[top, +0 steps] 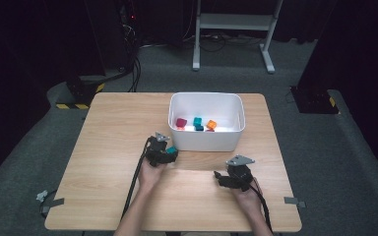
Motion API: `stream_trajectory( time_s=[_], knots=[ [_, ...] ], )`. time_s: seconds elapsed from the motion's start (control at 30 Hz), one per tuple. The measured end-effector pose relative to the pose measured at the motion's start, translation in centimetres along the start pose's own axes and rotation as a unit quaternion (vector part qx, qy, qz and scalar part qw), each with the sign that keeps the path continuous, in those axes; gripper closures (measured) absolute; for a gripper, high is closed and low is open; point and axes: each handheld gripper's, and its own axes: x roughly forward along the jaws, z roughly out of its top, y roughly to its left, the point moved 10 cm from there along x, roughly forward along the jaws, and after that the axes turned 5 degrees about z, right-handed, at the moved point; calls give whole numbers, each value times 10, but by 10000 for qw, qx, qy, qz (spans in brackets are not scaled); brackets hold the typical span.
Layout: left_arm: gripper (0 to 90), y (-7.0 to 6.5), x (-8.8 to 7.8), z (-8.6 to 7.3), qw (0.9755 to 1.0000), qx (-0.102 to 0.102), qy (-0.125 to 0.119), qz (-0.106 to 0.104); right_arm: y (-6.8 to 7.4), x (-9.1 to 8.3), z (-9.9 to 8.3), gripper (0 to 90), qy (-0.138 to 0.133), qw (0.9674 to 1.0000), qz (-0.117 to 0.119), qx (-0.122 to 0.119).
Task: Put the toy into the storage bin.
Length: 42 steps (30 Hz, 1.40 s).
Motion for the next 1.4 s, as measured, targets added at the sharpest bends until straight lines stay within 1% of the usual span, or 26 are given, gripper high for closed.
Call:
stream_trajectory(
  time_s=[0.1,0.17,0.23,0.33,0.83,0.87,0.9,0.97,1.17,1.4],
  knots=[
    [434,1,0,0,10000,25,-2,27,0,0,0,310,1,10000,-1,6],
    [451,0,1,-1,10000,13,4,-5,0,0,0,311,1,10000,0,6],
    [464,0,1,-1,10000,65,13,-6,0,0,0,311,1,10000,0,6],
    [488,-1,1,-1,10000,83,17,-9,0,0,0,311,1,10000,-1,6],
    [510,1,0,-2,10000,76,17,7,0,0,0,310,1,10000,-3,5],
    [521,1,0,-3,10000,74,24,27,0,0,0,310,-1,10000,-5,-14],
    [566,2,-1,-3,10000,69,30,35,0,0,0,310,1,10000,-7,-10],
    [568,2,-1,-3,10000,37,22,10,0,0,0,310,0,10000,-8,-12],
    [581,2,-2,-3,10000,65,57,0,0,0,0,310,6,10000,-9,-13],
    [585,0,-6,-3,9999,41,90,-96,0,0,0,310,7,10000,-9,-14]
  ],
)
